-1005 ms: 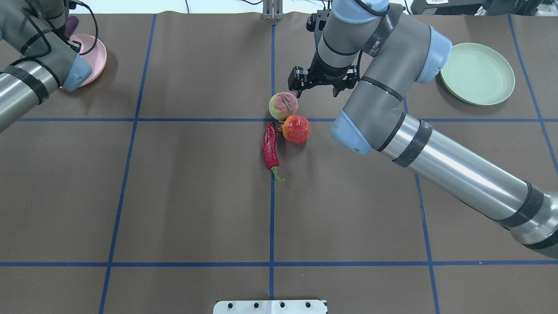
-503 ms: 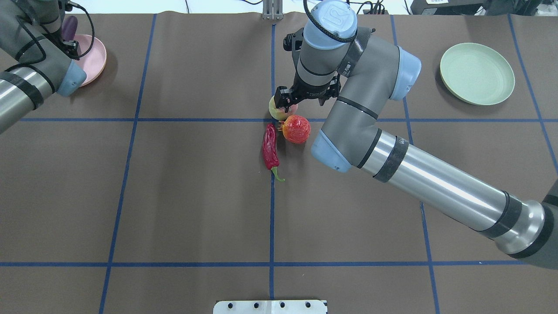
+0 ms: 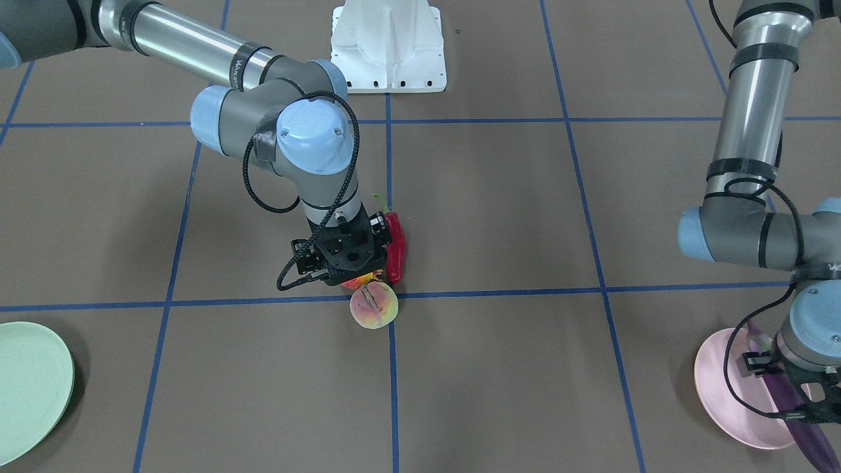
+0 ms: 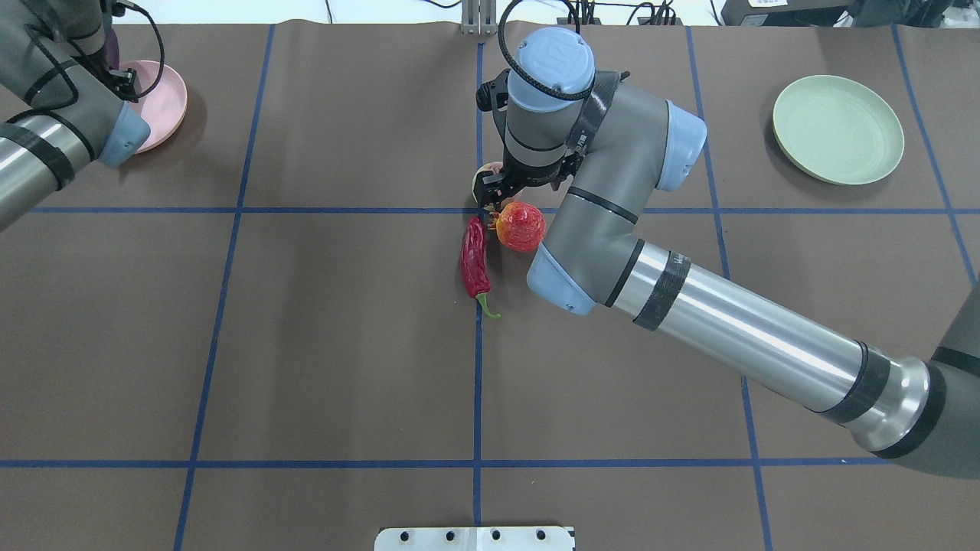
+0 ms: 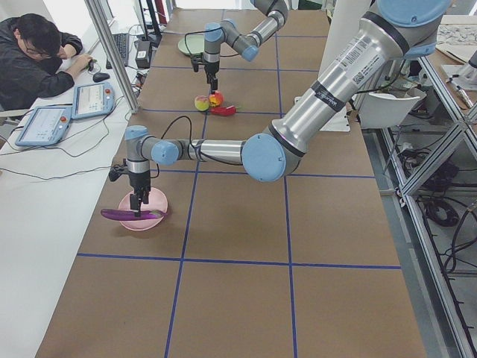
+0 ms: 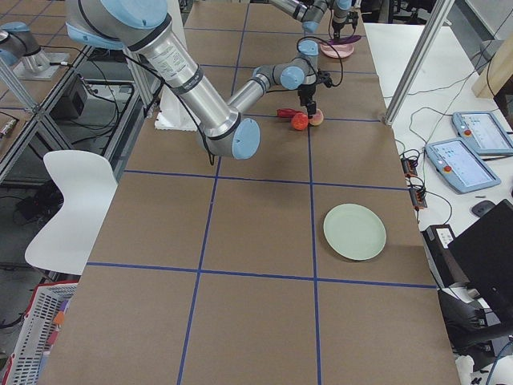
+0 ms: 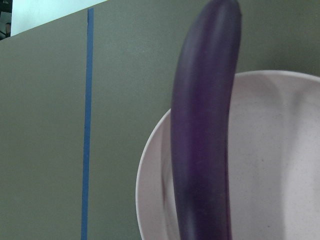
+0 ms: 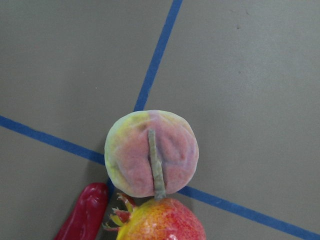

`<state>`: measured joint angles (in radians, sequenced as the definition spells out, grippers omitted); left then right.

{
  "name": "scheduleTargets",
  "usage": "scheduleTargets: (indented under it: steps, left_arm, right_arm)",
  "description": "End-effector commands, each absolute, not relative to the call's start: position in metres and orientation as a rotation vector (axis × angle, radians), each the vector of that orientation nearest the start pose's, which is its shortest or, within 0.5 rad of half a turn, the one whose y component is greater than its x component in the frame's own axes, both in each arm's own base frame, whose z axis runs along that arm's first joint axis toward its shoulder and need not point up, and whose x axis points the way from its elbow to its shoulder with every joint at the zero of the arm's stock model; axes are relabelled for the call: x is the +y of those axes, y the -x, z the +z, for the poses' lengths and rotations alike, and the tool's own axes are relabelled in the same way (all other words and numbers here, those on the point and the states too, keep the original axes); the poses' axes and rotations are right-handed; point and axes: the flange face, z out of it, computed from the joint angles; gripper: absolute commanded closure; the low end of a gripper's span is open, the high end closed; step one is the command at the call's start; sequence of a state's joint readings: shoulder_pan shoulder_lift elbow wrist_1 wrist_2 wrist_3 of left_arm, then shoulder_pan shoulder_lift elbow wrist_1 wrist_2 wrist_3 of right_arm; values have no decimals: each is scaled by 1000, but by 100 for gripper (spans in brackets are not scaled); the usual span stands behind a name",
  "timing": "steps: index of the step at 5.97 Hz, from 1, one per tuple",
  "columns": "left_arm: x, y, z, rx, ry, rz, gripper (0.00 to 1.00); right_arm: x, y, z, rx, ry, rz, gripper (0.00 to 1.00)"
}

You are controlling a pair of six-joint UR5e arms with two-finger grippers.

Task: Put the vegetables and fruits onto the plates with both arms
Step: 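Grasp red pomegranate with right gripper while left gripper releases eggplant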

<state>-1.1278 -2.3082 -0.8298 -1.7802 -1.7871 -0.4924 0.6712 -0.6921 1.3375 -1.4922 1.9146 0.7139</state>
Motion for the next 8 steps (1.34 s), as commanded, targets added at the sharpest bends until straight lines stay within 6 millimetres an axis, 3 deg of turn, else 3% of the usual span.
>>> scheduleTargets:
  steps: [1, 6, 7, 8]
  left_arm:
    - [-768, -237, 552, 285, -87, -32, 0]
    - [-769, -237, 548, 290, -93, -33, 0]
    - [-769, -238, 546, 291, -96, -33, 0]
    - [-770, -238, 539, 299, -104, -31, 0]
  right_arm:
    - [-555, 559, 208, -735, -262, -349, 0]
    - [-550, 588, 236, -723, -233, -373, 0]
    - [-551, 589, 238, -730, -236, -364, 11]
    - [-550, 590, 238, -732, -236, -366, 84]
